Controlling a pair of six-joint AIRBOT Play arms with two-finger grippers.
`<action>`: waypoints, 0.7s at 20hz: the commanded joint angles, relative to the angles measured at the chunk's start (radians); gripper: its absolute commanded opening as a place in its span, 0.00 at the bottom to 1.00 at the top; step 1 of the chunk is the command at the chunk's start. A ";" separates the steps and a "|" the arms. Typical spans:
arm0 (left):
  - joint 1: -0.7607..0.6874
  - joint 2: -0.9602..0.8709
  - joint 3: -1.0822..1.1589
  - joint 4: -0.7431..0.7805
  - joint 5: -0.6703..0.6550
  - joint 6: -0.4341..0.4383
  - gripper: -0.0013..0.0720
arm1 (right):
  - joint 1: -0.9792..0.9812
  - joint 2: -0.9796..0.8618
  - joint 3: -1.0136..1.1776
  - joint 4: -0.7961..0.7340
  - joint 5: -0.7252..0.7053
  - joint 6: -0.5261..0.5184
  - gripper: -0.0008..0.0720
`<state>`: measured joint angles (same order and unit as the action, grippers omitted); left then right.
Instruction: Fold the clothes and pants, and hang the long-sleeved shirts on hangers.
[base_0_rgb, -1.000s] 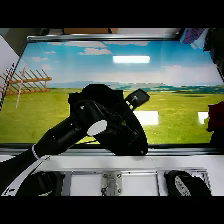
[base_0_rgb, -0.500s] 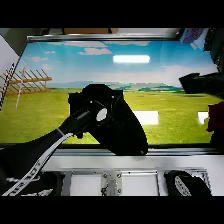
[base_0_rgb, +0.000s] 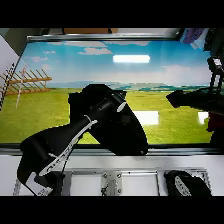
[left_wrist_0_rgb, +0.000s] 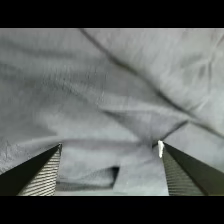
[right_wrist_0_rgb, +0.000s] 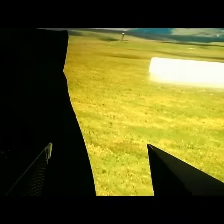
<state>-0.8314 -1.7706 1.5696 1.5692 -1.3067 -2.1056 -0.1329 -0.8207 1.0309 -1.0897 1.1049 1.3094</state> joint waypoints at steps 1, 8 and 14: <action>-0.036 -0.087 0.116 0.035 -0.079 -0.016 0.90 | 0.000 0.000 -0.007 0.035 0.005 0.000 0.91; -0.063 -0.143 0.093 0.036 -0.194 -0.003 0.90 | 0.000 0.003 -0.007 0.039 0.044 -0.001 0.91; -0.063 0.014 -0.135 0.036 -0.075 -0.017 0.59 | -0.001 0.003 -0.007 0.039 0.046 -0.001 0.91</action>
<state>-0.8932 -1.8271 1.5330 1.6051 -1.4452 -2.1128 -0.1329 -0.8185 1.0237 -1.0512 1.1473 1.3090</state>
